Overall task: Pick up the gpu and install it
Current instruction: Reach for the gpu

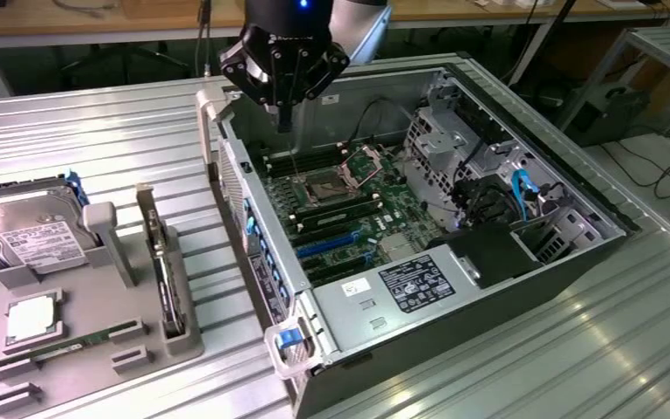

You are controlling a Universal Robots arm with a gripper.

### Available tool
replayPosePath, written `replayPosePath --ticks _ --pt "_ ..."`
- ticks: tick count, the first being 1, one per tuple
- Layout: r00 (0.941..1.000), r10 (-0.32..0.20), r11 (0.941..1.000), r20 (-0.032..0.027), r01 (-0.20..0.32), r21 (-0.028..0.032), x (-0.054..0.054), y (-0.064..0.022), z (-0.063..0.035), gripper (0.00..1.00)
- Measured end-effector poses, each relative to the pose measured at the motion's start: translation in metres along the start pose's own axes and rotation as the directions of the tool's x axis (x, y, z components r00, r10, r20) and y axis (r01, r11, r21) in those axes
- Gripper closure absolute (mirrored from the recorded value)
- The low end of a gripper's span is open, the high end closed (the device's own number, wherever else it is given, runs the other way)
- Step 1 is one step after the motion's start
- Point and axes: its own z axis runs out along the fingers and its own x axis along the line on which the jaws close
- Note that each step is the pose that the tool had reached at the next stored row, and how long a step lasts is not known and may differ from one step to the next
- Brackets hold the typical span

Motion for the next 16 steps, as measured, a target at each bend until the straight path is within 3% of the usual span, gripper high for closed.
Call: replayPosePath --ticks 16 --pt "1.0000 0.000 1.0000 0.0000 0.000 0.0000 0.017 -0.0013 -0.0005 0.89"
